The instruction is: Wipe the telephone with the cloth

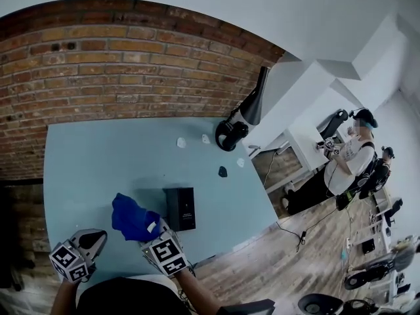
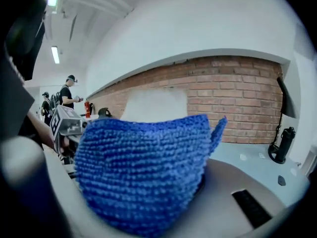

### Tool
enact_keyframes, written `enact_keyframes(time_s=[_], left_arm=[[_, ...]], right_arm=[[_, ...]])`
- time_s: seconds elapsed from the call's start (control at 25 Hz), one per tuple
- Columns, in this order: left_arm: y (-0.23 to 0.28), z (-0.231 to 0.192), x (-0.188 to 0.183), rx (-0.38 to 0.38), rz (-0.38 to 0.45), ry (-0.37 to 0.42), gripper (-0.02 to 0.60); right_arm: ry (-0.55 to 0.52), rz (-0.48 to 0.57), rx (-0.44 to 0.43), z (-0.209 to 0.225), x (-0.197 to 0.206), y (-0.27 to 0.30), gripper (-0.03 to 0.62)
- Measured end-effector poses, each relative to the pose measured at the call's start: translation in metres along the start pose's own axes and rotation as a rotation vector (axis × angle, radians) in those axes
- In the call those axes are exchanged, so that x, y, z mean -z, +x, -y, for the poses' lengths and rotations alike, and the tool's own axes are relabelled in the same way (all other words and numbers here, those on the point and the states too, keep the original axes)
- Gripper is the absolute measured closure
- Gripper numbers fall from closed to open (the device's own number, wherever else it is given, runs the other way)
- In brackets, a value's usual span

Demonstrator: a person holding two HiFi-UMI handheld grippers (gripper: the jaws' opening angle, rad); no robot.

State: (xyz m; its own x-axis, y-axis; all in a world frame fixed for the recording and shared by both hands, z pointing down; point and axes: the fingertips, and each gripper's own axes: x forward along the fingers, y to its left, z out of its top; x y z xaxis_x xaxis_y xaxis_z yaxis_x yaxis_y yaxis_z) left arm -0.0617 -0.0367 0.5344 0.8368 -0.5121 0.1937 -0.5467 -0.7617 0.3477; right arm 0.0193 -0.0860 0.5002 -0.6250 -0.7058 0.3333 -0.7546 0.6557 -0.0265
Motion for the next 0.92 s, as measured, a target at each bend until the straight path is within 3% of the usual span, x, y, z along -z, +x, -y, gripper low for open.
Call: enact_keyframes(time_s=[0.16, 0.48, 0.92], left_arm=[[-0.002, 0.003, 0.01, -0.008, -0.006, -0.019, 0.557], [-0.002, 0.003, 0.017, -0.001, -0.021, -0.027, 0.557], [0.003, 0.003, 0.024, 0.012, -0.032, -0.041, 0.557]], right_arm=[[0.043, 0.048, -0.02, -0.015, 0.003, -0.003, 0.52], [0.129, 0.026, -0.03, -0.021, 0.024, -0.005, 0.52], [0.141, 0.018, -0.04, -0.025, 0.029, 0.001, 0.52]])
